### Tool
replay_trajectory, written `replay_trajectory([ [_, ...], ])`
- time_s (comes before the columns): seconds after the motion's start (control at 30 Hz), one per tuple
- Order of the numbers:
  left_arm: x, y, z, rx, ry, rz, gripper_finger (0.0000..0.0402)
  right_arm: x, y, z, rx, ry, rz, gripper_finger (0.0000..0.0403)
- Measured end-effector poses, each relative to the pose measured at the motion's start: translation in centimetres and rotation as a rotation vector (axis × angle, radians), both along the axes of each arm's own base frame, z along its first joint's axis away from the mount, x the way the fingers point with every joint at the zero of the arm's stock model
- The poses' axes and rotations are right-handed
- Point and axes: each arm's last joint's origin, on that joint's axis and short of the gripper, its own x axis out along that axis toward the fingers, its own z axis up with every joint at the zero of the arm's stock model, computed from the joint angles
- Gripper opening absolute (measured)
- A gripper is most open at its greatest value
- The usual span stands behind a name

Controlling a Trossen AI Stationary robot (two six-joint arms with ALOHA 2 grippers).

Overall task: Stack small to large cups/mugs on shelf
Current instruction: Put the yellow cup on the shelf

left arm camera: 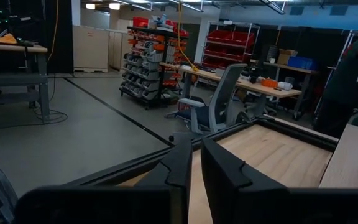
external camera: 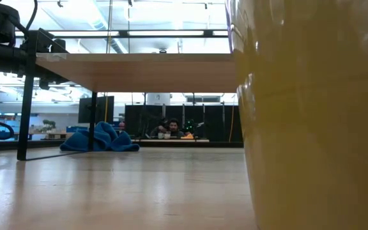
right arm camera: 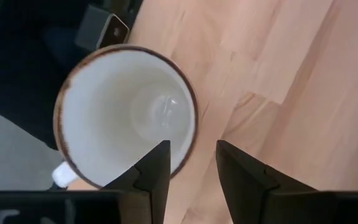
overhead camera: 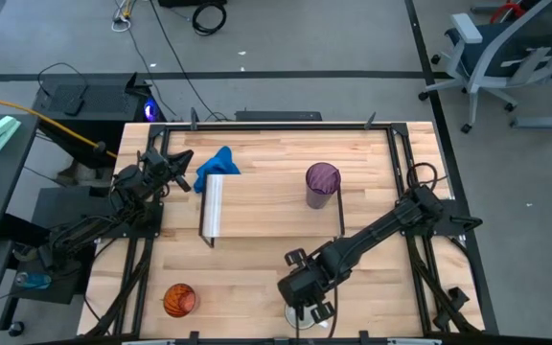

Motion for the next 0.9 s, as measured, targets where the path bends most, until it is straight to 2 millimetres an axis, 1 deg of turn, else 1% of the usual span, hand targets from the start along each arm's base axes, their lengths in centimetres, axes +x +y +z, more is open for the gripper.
replay_trajectory([
  [0.13, 0.0, 0.0, 0.0, 0.002, 0.002, 0.0, 0.0044, 0.0, 0.1, 0.1, 0.003, -0.006, 0.002, 0.0136],
  [0.23, 0.0, 0.0, 0.0, 0.006, 0.006, 0.0, 0.0046, 0.3, 0.2, -0.5, 0.006, -0.008, 0.019, 0.0136],
  [0.37, 0.0, 0.0, 0.0, 0.007, 0.007, 0.001, 0.0044, 0.8, 0.6, -1.7, 0.006, 0.011, 0.051, 0.0136],
  [0.6, 0.0, 0.0, 0.0, 0.007, 0.007, 0.001, 0.0048, 1.2, 0.9, -2.5, 0.019, 0.015, 0.079, 0.0136],
  [0.77, 0.0, 0.0, 0.0, 0.006, 0.007, 0.001, 0.0045, 1.5, 0.6, -2.8, 0.016, 0.011, 0.097, 0.0136],
  [0.9, 0.0, 0.0, 0.0, 0.006, 0.007, 0.001, 0.0044, 1.9, 0.0, -2.8, 0.011, 0.001, 0.102, 0.0136],
])
